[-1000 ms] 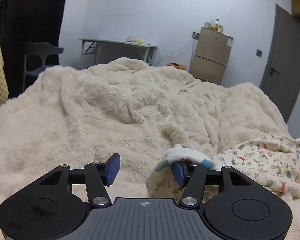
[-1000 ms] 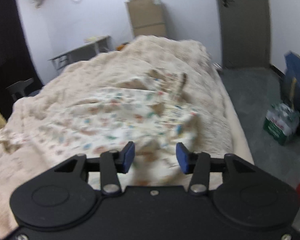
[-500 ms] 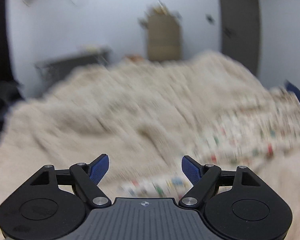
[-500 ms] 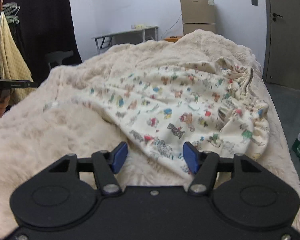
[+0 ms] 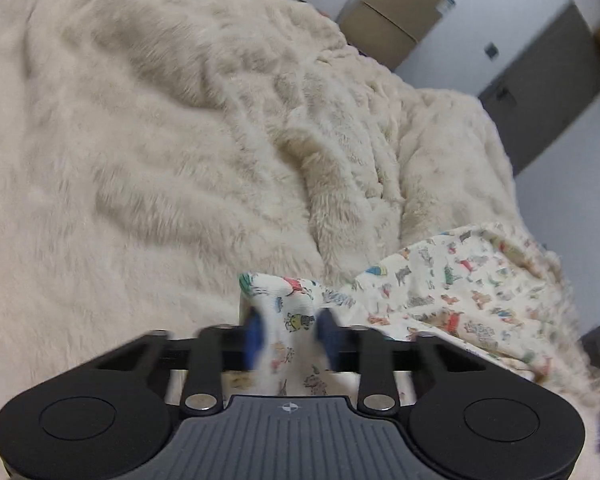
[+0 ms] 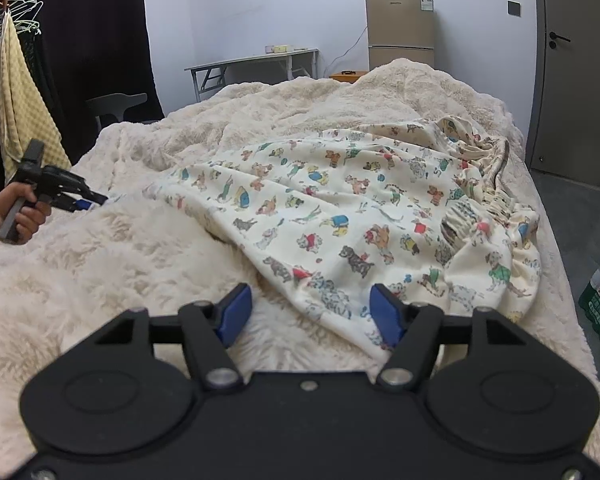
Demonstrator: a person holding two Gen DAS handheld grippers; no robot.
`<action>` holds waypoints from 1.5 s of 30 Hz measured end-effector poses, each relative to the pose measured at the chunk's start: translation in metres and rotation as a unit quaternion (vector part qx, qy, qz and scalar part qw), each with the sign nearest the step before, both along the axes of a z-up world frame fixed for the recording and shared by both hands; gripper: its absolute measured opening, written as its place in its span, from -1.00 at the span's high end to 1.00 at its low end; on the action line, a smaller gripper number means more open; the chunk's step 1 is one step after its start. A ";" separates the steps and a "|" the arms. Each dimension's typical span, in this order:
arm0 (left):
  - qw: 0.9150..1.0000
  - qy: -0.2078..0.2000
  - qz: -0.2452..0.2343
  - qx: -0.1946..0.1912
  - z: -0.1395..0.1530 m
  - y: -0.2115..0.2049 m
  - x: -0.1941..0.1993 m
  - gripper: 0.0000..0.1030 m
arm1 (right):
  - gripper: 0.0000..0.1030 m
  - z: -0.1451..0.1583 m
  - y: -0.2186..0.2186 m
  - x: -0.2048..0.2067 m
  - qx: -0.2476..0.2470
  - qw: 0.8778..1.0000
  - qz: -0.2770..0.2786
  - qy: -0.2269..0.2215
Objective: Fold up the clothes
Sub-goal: 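Spread the cloth flat over the blanket and open both grippers, then grasp a cloth corner with the left gripper and pull it outward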
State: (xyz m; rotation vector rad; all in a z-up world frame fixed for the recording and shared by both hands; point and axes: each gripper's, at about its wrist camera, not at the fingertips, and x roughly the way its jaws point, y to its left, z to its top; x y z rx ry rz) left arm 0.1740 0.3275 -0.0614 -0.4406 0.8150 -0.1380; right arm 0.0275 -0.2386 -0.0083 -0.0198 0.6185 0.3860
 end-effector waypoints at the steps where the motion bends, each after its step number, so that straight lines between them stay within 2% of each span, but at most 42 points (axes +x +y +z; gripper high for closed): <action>1: 1.000 -0.023 0.006 0.011 0.011 0.000 -0.003 0.73 | -0.24 0.000 0.000 0.000 0.000 1.000 0.000 0.000; 3: 0.994 -0.098 0.021 0.039 0.043 -0.001 -0.017 0.73 | -0.24 0.000 0.000 -0.002 -0.002 1.000 -0.002 -0.001; 4: 0.986 -0.155 0.029 0.048 0.060 -0.002 -0.034 0.74 | -0.24 0.001 0.000 -0.002 -0.002 1.000 -0.003 -0.002; 5: 0.975 -0.211 0.037 0.056 0.077 -0.003 -0.051 0.83 | -0.24 0.001 0.000 -0.003 -0.002 1.000 -0.004 -0.002; 6: 0.959 -0.268 0.052 0.072 0.094 -0.003 -0.070 0.92 | -0.24 0.001 -0.001 -0.003 -0.002 1.000 -0.004 -0.001; 7: 0.938 -0.317 0.085 0.109 0.104 -0.003 -0.096 0.92 | -0.24 0.001 -0.001 -0.002 -0.002 1.000 -0.005 -0.001; 9: 0.923 -0.328 0.121 0.159 0.104 0.004 -0.121 0.75 | -0.24 0.001 -0.001 -0.001 -0.001 1.000 -0.005 0.000; 10: 0.931 -0.303 0.121 0.164 0.097 0.010 -0.122 0.74 | -0.25 0.000 -0.001 -0.001 -0.001 1.000 -0.005 0.001; 13: 0.960 -0.181 0.128 0.171 0.058 0.036 -0.114 0.70 | -0.28 0.000 0.001 0.000 -0.002 1.000 -0.004 0.002; 15: 0.974 -0.119 0.131 0.141 0.034 0.049 -0.105 0.39 | -0.31 0.000 0.003 0.000 -0.007 1.000 -0.003 0.003; 16: 0.981 -0.090 0.133 0.109 0.020 0.055 -0.100 0.31 | -0.33 -0.001 0.005 0.000 -0.010 1.000 -0.002 0.002; 17: 0.985 -0.078 0.130 0.083 0.013 0.054 -0.096 0.21 | -0.34 -0.001 0.006 0.000 -0.013 1.000 -0.002 0.002; 18: 0.987 -0.081 0.122 0.074 0.012 0.050 -0.094 0.17 | -0.35 -0.001 0.006 0.000 -0.015 1.000 -0.002 0.002; 19: 0.987 -0.085 0.113 0.076 0.014 0.046 -0.093 0.12 | -0.35 -0.001 0.006 0.000 -0.016 1.000 -0.001 0.001; 20: 0.987 -0.091 0.100 0.081 0.017 0.038 -0.092 -0.01 | -0.35 -0.001 0.006 0.000 -0.016 1.000 -0.001 0.002; 21: 0.987 -0.102 0.074 0.097 0.026 0.019 -0.086 -0.16 | -0.35 -0.001 0.005 0.000 -0.014 1.000 -0.001 0.002; 22: 0.989 -0.103 0.048 0.095 0.034 0.001 -0.080 -0.22 | -0.35 -0.001 0.005 0.000 -0.013 1.000 -0.001 0.002; 24: 0.996 -0.077 0.016 0.034 0.040 -0.018 -0.059 -0.36 | -0.35 -0.001 0.004 0.000 -0.013 1.000 -0.001 0.001; 25: 0.998 -0.059 0.002 0.004 0.041 -0.028 -0.047 -0.37 | -0.35 -0.001 0.005 0.000 -0.014 1.000 -0.001 0.001; 27: 0.998 0.019 -0.005 -0.055 0.031 -0.042 -0.011 -0.37 | -0.35 -0.001 0.004 0.000 -0.014 1.000 -0.001 0.000; 29: 0.992 0.081 -0.006 -0.093 0.019 -0.058 0.022 -0.36 | -0.35 -0.001 0.004 0.000 -0.013 1.000 -0.001 0.000; 32: 0.982 0.132 0.014 -0.132 0.002 -0.066 0.055 -0.35 | -0.35 -0.001 0.004 0.000 -0.012 1.000 -0.001 0.000; 34: 0.970 0.163 0.065 -0.167 -0.016 -0.065 0.076 -0.35 | -0.36 -0.002 0.004 0.000 -0.013 1.000 -0.001 -0.001; 35: 0.968 0.174 0.082 -0.163 -0.021 -0.067 0.080 -0.32 | -0.36 -0.002 0.004 0.000 -0.014 1.000 -0.001 -0.001; 37: 0.963 0.195 0.114 -0.146 -0.034 -0.072 0.088 -0.01 | -0.36 -0.002 0.004 0.000 -0.014 1.000 -0.001 -0.002; 39: 0.961 0.182 0.148 -0.148 -0.035 -0.070 0.086 0.76 | -0.36 -0.002 0.003 0.000 -0.014 1.000 -0.001 -0.002; 41: 0.960 0.155 0.173 -0.154 -0.029 -0.067 0.081 0.85 | -0.36 -0.003 0.004 0.000 -0.014 1.000 -0.001 -0.003; 42: 0.963 0.127 0.177 -0.158 -0.016 -0.064 0.077 0.92 | -0.36 -0.003 0.004 -0.001 -0.015 1.000 0.000 -0.003; 45: 0.967 0.053 0.181 -0.173 0.022 -0.055 0.065 0.93 | -0.36 -0.002 0.004 -0.001 -0.017 1.000 0.000 -0.003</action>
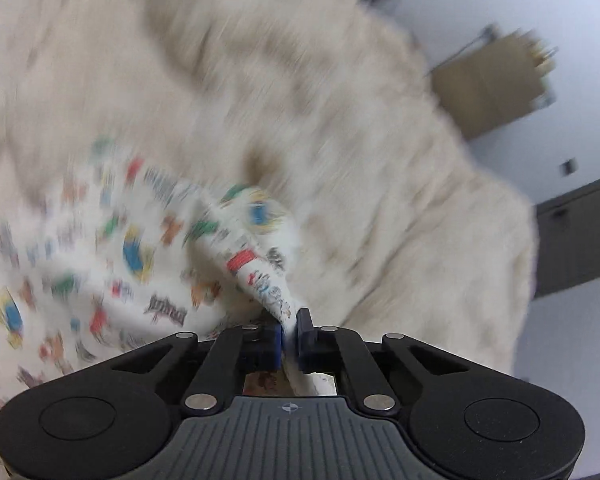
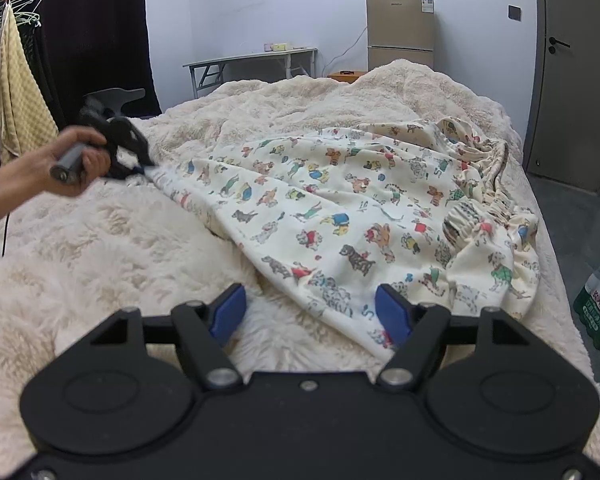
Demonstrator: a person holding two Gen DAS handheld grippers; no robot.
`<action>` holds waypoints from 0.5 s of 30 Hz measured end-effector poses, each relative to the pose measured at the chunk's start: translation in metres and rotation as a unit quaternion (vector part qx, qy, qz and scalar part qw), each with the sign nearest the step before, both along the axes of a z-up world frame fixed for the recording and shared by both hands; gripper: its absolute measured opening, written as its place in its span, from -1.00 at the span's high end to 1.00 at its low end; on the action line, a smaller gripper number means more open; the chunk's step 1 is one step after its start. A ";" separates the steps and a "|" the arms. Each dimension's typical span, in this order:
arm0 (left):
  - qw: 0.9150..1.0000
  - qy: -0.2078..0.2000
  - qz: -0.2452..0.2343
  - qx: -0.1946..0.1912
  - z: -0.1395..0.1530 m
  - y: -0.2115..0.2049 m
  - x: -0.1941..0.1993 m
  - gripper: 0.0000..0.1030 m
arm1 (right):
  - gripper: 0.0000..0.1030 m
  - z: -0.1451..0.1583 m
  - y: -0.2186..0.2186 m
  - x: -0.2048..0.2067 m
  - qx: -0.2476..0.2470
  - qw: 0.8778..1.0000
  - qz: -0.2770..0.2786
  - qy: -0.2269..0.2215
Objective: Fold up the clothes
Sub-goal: 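Grasp a cloth corner with the left gripper and pull it outward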
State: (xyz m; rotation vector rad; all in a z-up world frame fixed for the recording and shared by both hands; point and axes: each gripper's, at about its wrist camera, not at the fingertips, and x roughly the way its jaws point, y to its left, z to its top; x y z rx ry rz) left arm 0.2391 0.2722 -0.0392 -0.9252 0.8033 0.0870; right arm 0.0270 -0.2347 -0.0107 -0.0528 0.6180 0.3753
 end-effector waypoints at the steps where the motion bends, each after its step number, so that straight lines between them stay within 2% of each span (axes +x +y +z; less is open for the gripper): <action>1: 0.999 -0.039 0.003 -0.021 0.015 0.007 -0.009 0.94 | -0.36 0.000 0.000 0.000 -0.001 1.000 0.000 -0.001; 2: 0.996 -0.080 0.004 -0.043 0.029 0.015 -0.019 0.95 | -0.36 0.000 0.000 -0.001 -0.002 1.000 0.000 -0.002; 4: 0.981 -0.172 -0.010 -0.090 0.055 0.034 -0.055 0.96 | -0.37 0.000 0.000 -0.001 -0.002 1.000 0.000 -0.003; 6: 0.975 -0.210 -0.013 -0.073 0.065 0.045 -0.093 0.96 | -0.37 0.000 0.001 -0.001 -0.002 1.000 0.000 -0.003; 9: 0.978 -0.206 -0.017 -0.042 0.054 0.061 -0.141 0.95 | -0.37 -0.001 0.003 -0.001 -0.005 1.000 0.002 -0.001; 12: 0.988 -0.148 -0.031 -0.006 0.018 0.073 -0.180 0.84 | -0.39 -0.001 0.005 0.000 -0.008 1.000 0.002 0.000; 13: 0.992 -0.120 -0.032 0.022 0.002 0.076 -0.189 0.82 | -0.39 -0.002 0.005 0.000 -0.009 1.000 0.003 0.001; 15: 0.995 -0.081 -0.013 0.059 -0.014 0.082 -0.199 0.78 | -0.40 -0.002 0.006 0.001 -0.013 1.000 0.002 0.000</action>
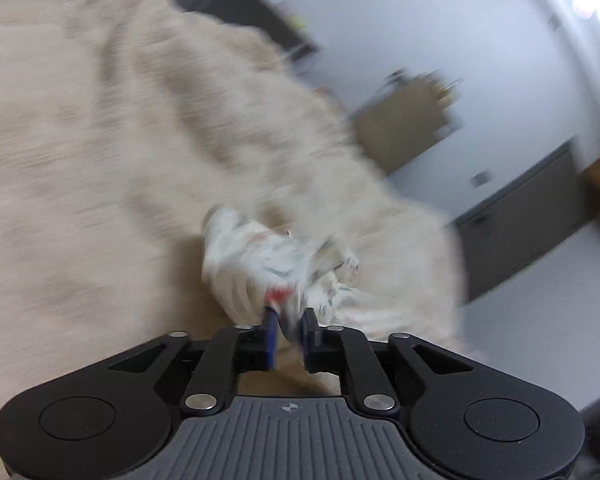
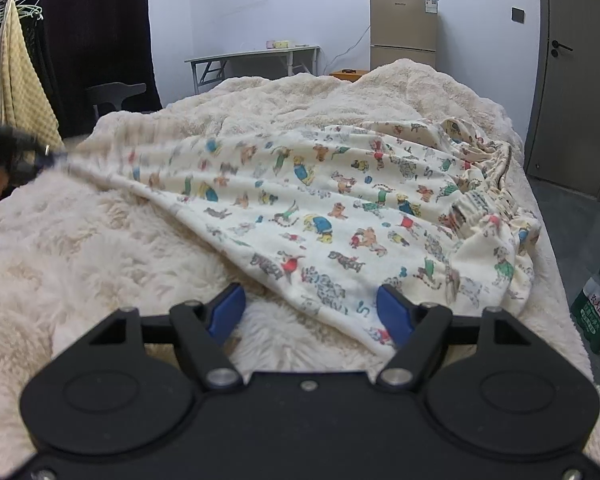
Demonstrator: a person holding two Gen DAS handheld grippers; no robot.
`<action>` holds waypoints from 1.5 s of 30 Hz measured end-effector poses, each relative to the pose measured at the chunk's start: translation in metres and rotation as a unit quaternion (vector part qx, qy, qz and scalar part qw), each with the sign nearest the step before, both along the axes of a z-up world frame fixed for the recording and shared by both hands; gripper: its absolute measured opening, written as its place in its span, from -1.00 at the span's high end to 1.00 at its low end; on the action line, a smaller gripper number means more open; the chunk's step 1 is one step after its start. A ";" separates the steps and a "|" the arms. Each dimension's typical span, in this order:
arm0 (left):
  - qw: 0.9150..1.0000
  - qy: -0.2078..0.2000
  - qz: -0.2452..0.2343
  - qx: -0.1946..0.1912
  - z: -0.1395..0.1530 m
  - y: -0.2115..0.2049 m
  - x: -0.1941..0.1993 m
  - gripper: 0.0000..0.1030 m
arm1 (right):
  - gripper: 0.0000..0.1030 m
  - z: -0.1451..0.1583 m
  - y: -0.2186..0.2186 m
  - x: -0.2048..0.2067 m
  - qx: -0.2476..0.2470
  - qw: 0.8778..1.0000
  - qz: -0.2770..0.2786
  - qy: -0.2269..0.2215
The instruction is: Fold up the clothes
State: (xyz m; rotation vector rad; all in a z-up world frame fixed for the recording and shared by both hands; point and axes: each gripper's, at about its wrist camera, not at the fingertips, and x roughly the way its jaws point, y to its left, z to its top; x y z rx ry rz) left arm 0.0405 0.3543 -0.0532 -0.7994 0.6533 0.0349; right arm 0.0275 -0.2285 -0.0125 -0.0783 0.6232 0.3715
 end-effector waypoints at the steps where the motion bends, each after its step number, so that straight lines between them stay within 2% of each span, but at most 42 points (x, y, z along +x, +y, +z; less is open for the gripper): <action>1: 1.000 0.014 0.021 0.019 -0.007 0.006 -0.007 0.76 | -0.40 0.000 0.000 0.000 0.000 1.000 -0.001 0.000; 3: 0.999 0.011 0.045 0.010 -0.009 0.017 -0.015 0.44 | -0.40 0.000 0.000 -0.001 0.000 1.000 -0.001 0.000; 5: 0.998 0.004 0.059 -0.009 -0.008 0.029 -0.016 0.22 | -0.40 0.000 0.000 -0.001 0.001 1.000 -0.001 0.001; 7: 0.999 0.004 0.038 -0.015 -0.005 0.033 0.001 0.09 | -0.41 0.000 0.001 -0.001 -0.001 1.000 0.000 0.001; 9: 1.000 0.007 0.000 -0.002 -0.002 0.021 0.021 -0.12 | -0.41 0.000 0.001 0.000 0.000 1.000 -0.001 0.001; 11: 0.999 0.016 -0.029 0.017 0.004 0.008 0.033 -0.23 | -0.41 0.000 0.001 -0.001 0.000 1.000 -0.001 0.001; 13: 0.994 0.051 -0.068 0.069 -0.001 -0.023 0.060 -0.23 | -0.41 0.000 0.001 -0.001 0.000 1.000 0.000 0.001; 14: 0.992 0.055 -0.076 0.079 -0.003 -0.027 0.061 -0.23 | -0.41 0.000 0.000 -0.001 0.000 1.000 0.000 0.001; 16: 0.982 0.078 -0.112 0.129 -0.011 -0.054 0.079 -0.23 | -0.41 0.000 -0.001 -0.001 0.002 1.000 0.000 0.001; 18: 0.973 0.097 -0.123 0.173 -0.016 -0.071 0.088 -0.21 | -0.41 0.000 -0.001 -0.001 0.003 1.000 0.000 0.002; 19: 0.965 0.110 -0.117 0.210 -0.022 -0.078 0.092 -0.20 | -0.41 0.000 -0.001 0.000 0.003 1.000 0.000 0.002; 20: 0.959 0.118 -0.111 0.233 -0.027 -0.080 0.097 0.04 | -0.41 0.000 -0.001 0.000 0.003 1.000 0.000 0.002; 21: 0.954 0.124 -0.107 0.251 -0.032 -0.080 0.100 0.51 | -0.41 0.000 -0.001 0.000 0.003 1.000 0.000 0.002; 23: 0.953 0.125 -0.103 0.256 -0.035 -0.075 0.100 1.00 | -0.41 0.000 -0.001 0.000 0.003 1.000 0.000 0.002; 24: 0.957 0.115 -0.088 0.253 -0.034 -0.067 0.092 1.00 | -0.41 0.000 0.000 0.000 0.003 1.000 0.000 0.002; 26: 0.971 0.072 -0.044 0.224 -0.022 -0.043 0.066 1.00 | -0.41 0.000 0.000 0.001 0.004 1.000 0.000 0.002; 29: 0.987 0.004 0.036 0.154 0.001 0.002 0.013 1.00 | -0.42 0.000 0.000 0.001 0.003 1.000 0.000 0.003; 32: 0.993 -0.021 0.083 0.078 -0.002 0.043 -0.037 0.97 | -0.42 0.001 0.001 0.001 0.002 1.000 0.001 0.003; 34: 0.992 -0.031 0.112 0.038 -0.006 0.067 -0.067 0.86 | -0.42 0.002 0.000 0.001 -0.001 1.000 0.003 0.004; 37: 0.984 0.030 0.146 0.100 -0.029 0.077 -0.080 0.74 | -0.42 0.009 -0.001 -0.003 -0.029 0.999 0.015 0.003; 40: 0.984 0.051 0.156 0.069 -0.048 0.094 -0.092 0.55 | -0.42 0.021 0.001 -0.012 -0.066 0.997 0.038 -0.007; 42: 0.985 0.040 0.139 0.097 -0.035 0.083 -0.089 0.20 | -0.42 0.030 0.000 -0.019 -0.077 0.996 0.053 -0.015; 45: 0.984 0.023 0.113 0.137 -0.016 0.067 -0.085 0.11 | -0.42 0.040 0.000 -0.026 -0.089 0.993 0.074 -0.024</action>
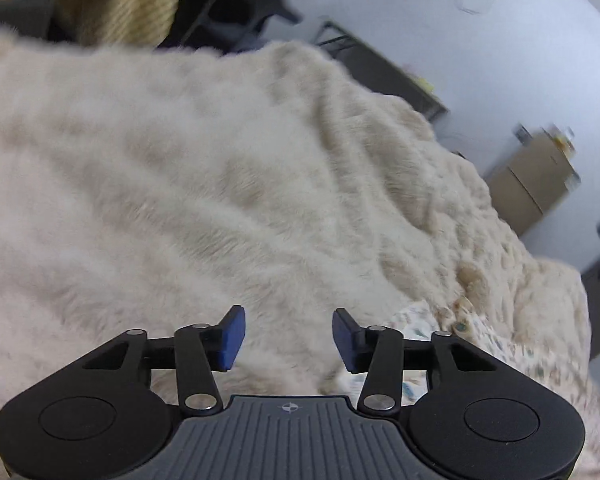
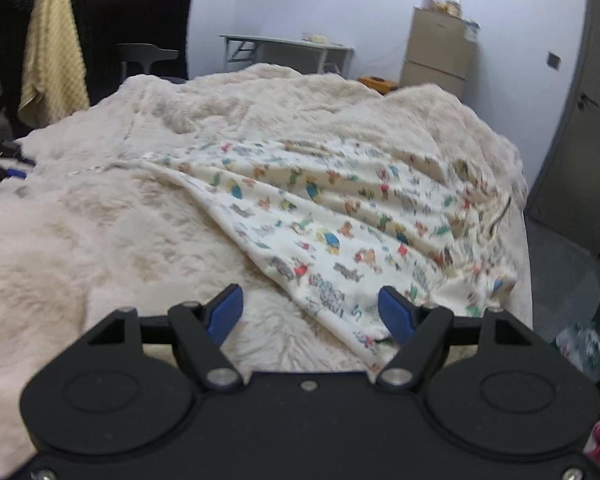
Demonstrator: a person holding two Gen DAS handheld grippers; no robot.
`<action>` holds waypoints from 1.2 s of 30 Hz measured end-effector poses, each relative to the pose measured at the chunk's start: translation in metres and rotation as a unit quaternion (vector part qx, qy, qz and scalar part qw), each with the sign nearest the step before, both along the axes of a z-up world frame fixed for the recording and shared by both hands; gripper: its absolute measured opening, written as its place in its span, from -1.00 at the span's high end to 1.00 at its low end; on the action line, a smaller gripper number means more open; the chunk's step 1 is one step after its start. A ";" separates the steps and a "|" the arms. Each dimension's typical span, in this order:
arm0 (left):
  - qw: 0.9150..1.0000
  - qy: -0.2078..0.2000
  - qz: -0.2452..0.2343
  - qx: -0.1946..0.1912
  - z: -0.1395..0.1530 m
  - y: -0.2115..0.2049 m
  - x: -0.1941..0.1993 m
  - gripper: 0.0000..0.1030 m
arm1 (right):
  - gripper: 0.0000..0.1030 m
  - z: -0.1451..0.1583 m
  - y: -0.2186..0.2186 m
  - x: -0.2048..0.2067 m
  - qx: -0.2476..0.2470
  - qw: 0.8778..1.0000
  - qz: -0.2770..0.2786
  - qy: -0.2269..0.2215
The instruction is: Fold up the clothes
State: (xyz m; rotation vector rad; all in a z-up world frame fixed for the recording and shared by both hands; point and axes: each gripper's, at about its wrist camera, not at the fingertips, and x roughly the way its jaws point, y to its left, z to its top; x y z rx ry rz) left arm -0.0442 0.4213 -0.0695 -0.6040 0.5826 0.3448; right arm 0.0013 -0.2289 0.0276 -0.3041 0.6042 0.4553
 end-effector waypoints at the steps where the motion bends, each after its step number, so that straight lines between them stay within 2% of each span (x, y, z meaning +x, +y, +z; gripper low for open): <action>1: 1.000 -0.003 -0.012 0.015 0.007 -0.007 0.001 0.07 | -0.42 0.002 0.000 -0.002 -0.005 1.000 0.007 -0.001; 2: 0.999 -0.007 -0.036 0.038 0.015 -0.019 0.003 0.03 | -0.41 0.004 0.000 -0.004 -0.010 1.000 0.015 0.000; 4: 0.988 -0.022 -0.116 0.096 0.033 -0.063 0.010 0.02 | -0.39 0.004 -0.002 -0.006 -0.023 0.999 0.030 0.004; 7: 0.959 -0.049 -0.226 0.163 0.053 -0.128 0.018 0.02 | -0.21 0.002 -0.007 -0.011 -0.038 0.998 0.047 0.012; 9: 0.943 -0.060 -0.274 0.180 0.057 -0.157 0.022 0.02 | -0.16 0.000 -0.011 -0.011 -0.039 0.998 0.045 0.012; 13: 0.901 -0.082 -0.338 0.260 0.058 -0.218 0.020 0.02 | -0.08 -0.003 -0.018 -0.009 -0.041 0.999 0.033 0.008; 16: 0.878 -0.088 -0.377 0.281 0.054 -0.247 0.024 0.02 | -0.08 -0.008 -0.017 -0.007 -0.063 0.998 0.027 -0.001; 17: 0.873 -0.088 -0.387 0.284 0.052 -0.253 0.025 0.02 | -0.09 -0.010 -0.016 -0.007 -0.071 0.997 0.026 -0.004; 18: 0.864 -0.086 -0.401 0.292 0.048 -0.266 0.029 0.02 | -0.10 -0.012 -0.014 -0.007 -0.080 0.996 0.026 -0.007; 20: 0.855 -0.085 -0.410 0.306 0.045 -0.278 0.030 0.02 | -0.10 -0.017 -0.010 -0.007 -0.100 0.995 0.024 -0.019; 24: 0.815 -0.092 -0.422 0.386 0.030 -0.327 0.045 0.04 | -0.11 -0.023 -0.001 -0.003 -0.116 0.992 0.019 -0.044; 25: 0.804 -0.096 -0.421 0.409 0.027 -0.338 0.049 0.07 | -0.09 -0.025 0.001 -0.002 -0.120 0.991 0.015 -0.050; 26: 0.792 -0.099 -0.419 0.432 0.024 -0.350 0.053 0.26 | -0.06 -0.028 0.004 0.002 -0.127 0.990 0.007 -0.061; 27: 0.780 -0.104 -0.418 0.455 0.022 -0.361 0.058 0.59 | 0.03 -0.031 0.007 0.005 -0.134 0.989 0.001 -0.067; 28: 0.769 -0.110 -0.416 0.473 0.021 -0.372 0.061 0.79 | 0.26 -0.034 0.010 0.008 -0.141 0.987 -0.004 -0.070; 29: 0.764 -0.113 -0.411 0.484 0.023 -0.379 0.062 0.99 | 0.42 -0.036 0.012 0.012 -0.144 0.987 -0.004 -0.067; 30: 0.759 -0.119 -0.405 0.495 0.025 -0.385 0.063 1.00 | 0.76 -0.037 0.012 0.014 -0.141 0.988 -0.001 -0.065; 31: 0.754 -0.135 -0.395 0.507 0.028 -0.389 0.060 1.00 | 0.87 -0.035 0.011 0.014 -0.138 0.988 -0.003 -0.071; 32: 0.749 -0.153 -0.387 0.515 0.034 -0.392 0.057 1.00 | 0.89 -0.030 0.009 0.013 -0.138 0.987 -0.010 -0.083; 33: 0.753 -0.180 -0.384 0.503 0.049 -0.390 0.048 1.00 | 0.92 -0.023 0.004 0.011 -0.135 0.986 -0.020 -0.095; 34: 0.765 -0.203 -0.388 0.472 0.066 -0.384 0.040 1.00 | 0.93 -0.013 -0.002 0.008 -0.128 0.985 -0.032 -0.108; 36: 0.773 -0.224 -0.404 0.434 0.087 -0.375 0.027 1.00 | 0.93 0.017 -0.022 -0.005 -0.089 0.988 -0.051 -0.118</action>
